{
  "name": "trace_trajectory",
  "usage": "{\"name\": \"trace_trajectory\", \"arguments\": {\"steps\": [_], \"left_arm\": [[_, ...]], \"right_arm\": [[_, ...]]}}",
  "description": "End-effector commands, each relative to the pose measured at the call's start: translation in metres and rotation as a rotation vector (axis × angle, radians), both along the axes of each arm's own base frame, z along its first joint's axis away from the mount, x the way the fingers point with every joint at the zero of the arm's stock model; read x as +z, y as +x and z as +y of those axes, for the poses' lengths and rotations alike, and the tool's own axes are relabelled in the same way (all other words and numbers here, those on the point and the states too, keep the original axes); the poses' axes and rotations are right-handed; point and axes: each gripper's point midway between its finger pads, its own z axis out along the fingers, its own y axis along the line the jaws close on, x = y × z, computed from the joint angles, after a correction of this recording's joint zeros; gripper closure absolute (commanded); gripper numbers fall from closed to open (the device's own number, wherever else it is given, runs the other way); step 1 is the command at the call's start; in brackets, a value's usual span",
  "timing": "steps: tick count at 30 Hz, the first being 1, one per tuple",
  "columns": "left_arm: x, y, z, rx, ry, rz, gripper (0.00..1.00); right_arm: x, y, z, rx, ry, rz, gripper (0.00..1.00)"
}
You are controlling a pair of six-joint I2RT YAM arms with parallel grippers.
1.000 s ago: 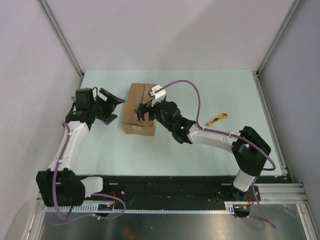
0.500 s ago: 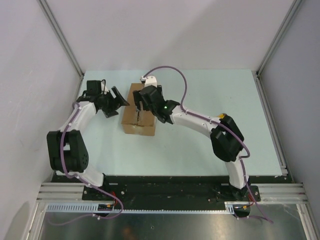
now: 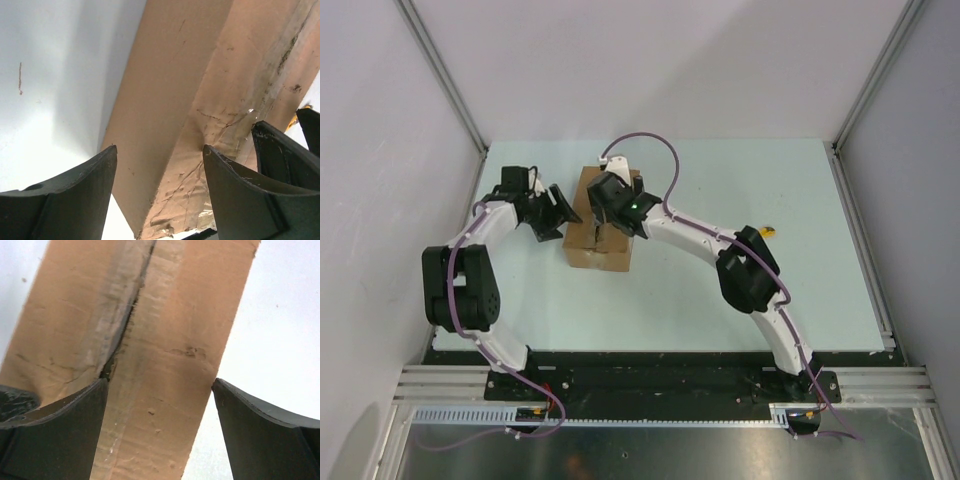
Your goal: Unpack the express box
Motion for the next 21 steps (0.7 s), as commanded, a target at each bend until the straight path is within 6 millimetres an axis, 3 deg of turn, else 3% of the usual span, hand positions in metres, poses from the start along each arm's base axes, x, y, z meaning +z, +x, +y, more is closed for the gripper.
{"name": "trace_trajectory", "arguments": {"steps": [1, 11, 21], "left_arm": [[-0.015, -0.004, 0.0, -0.024, 0.003, 0.025, 0.27], [-0.027, -0.01, 0.0, -0.023, 0.011, 0.058, 0.29], [-0.036, -0.016, -0.002, -0.027, -0.002, 0.09, 0.3]], "right_arm": [[-0.02, 0.006, -0.02, -0.079, -0.079, 0.028, 0.11], [-0.028, 0.007, -0.009, -0.03, -0.005, 0.077, 0.03], [-0.04, 0.015, -0.004, -0.038, 0.081, 0.133, 0.02]]}}
